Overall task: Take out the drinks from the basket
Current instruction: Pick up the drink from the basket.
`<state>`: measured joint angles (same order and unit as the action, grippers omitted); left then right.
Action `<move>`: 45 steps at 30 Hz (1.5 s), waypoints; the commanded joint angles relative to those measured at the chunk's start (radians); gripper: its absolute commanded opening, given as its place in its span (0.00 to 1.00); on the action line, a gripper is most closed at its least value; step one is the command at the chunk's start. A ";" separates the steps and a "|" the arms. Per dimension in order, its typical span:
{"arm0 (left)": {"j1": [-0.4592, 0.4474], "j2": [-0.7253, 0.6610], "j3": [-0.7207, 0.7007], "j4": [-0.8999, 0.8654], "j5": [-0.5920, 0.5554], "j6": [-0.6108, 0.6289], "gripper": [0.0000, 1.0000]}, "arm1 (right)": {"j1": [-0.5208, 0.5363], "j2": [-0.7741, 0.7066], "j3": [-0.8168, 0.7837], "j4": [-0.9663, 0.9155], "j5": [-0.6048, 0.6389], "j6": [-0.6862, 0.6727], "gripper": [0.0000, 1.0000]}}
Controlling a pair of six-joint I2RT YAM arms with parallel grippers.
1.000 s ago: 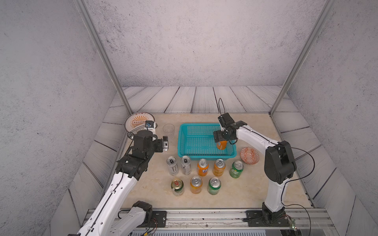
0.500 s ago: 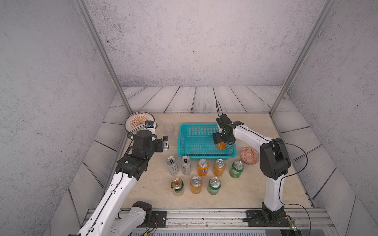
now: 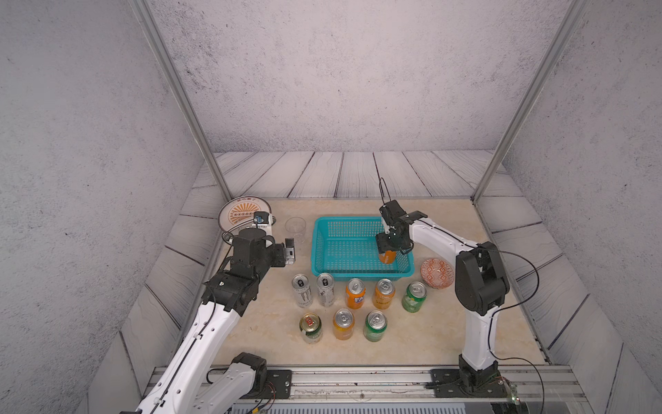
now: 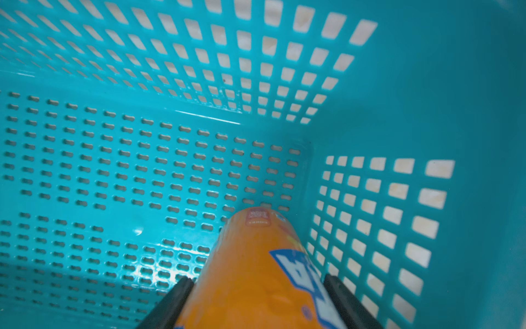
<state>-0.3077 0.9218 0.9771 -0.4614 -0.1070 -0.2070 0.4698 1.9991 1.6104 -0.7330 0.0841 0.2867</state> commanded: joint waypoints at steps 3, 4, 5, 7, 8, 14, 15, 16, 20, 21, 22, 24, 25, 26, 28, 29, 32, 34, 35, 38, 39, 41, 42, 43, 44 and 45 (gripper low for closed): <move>0.009 0.003 -0.006 0.015 0.006 -0.006 0.99 | -0.002 -0.060 0.042 -0.054 -0.010 -0.018 0.64; 0.010 0.004 -0.006 0.016 0.006 -0.006 0.99 | -0.001 -0.072 0.042 -0.060 -0.010 -0.019 0.64; 0.010 0.005 -0.006 0.017 0.006 -0.005 0.99 | -0.002 -0.083 0.042 -0.064 -0.011 -0.019 0.64; 0.010 0.006 -0.006 0.016 0.006 -0.005 0.99 | 0.001 -0.114 0.041 -0.076 -0.015 -0.022 0.63; 0.010 0.008 -0.007 0.016 0.007 -0.005 0.99 | 0.000 -0.129 0.042 -0.081 -0.018 -0.021 0.63; 0.010 0.011 -0.005 0.015 0.009 -0.005 0.99 | 0.003 -0.237 0.042 -0.121 -0.043 -0.023 0.63; 0.010 0.011 -0.005 0.014 0.009 -0.005 0.99 | 0.003 -0.255 0.042 -0.130 -0.044 -0.021 0.63; 0.010 0.010 -0.004 0.014 0.008 -0.006 0.99 | 0.005 -0.273 0.042 -0.139 -0.045 -0.022 0.63; 0.010 0.011 -0.005 0.016 0.011 -0.005 0.99 | 0.014 -0.350 0.038 -0.174 -0.046 -0.017 0.63; 0.010 0.010 -0.005 0.016 0.012 -0.005 0.99 | 0.015 -0.369 0.035 -0.184 -0.048 -0.016 0.63; 0.010 0.011 -0.005 0.015 0.010 -0.005 0.99 | 0.018 -0.390 0.034 -0.195 -0.051 -0.013 0.63; 0.010 0.010 -0.005 0.014 0.011 -0.005 0.99 | 0.025 -0.428 0.032 -0.218 -0.052 -0.005 0.62; 0.010 0.012 -0.005 0.013 0.012 -0.005 0.99 | 0.028 -0.451 0.027 -0.227 -0.050 0.001 0.62; 0.010 0.011 -0.005 0.014 0.010 -0.005 0.99 | 0.031 -0.470 0.022 -0.231 -0.049 0.007 0.62; 0.010 0.014 -0.005 0.014 0.010 -0.005 0.99 | 0.041 -0.515 0.009 -0.243 -0.047 0.017 0.62; 0.010 0.015 -0.005 0.014 0.009 -0.005 0.99 | 0.046 -0.534 0.004 -0.250 -0.044 0.023 0.62; 0.010 0.018 -0.005 0.014 0.009 -0.005 0.99 | 0.064 -0.590 -0.009 -0.282 -0.036 0.035 0.62; 0.010 0.022 -0.006 0.014 0.009 -0.005 0.99 | 0.082 -0.625 -0.017 -0.311 -0.022 0.045 0.62; 0.010 0.021 -0.005 0.012 0.010 -0.005 0.99 | 0.092 -0.641 -0.023 -0.324 -0.018 0.050 0.61; 0.009 0.023 -0.005 0.013 0.007 -0.003 0.99 | 0.119 -0.699 -0.044 -0.365 0.009 0.065 0.61; 0.010 0.023 -0.006 0.012 0.006 -0.003 0.99 | 0.128 -0.721 -0.053 -0.378 0.015 0.072 0.61; 0.010 0.022 -0.005 0.012 0.007 -0.003 0.99 | 0.144 -0.760 -0.072 -0.398 0.027 0.089 0.61; 0.010 0.023 -0.006 0.013 0.007 -0.003 0.99 | 0.151 -0.783 -0.081 -0.407 0.031 0.098 0.60; 0.010 0.025 -0.005 0.012 0.008 -0.004 0.99 | 0.161 -0.802 -0.091 -0.420 0.039 0.106 0.60; 0.010 0.025 -0.005 0.013 0.009 -0.005 0.99 | 0.167 -0.817 -0.098 -0.430 0.049 0.118 0.60; 0.011 0.025 -0.004 0.013 0.009 -0.004 0.99 | 0.175 -0.834 -0.108 -0.440 0.055 0.127 0.60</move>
<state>-0.3077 0.9443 0.9771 -0.4618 -0.1001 -0.2070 0.6300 1.2381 1.5066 -1.1595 0.0883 0.3702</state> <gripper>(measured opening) 0.987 0.705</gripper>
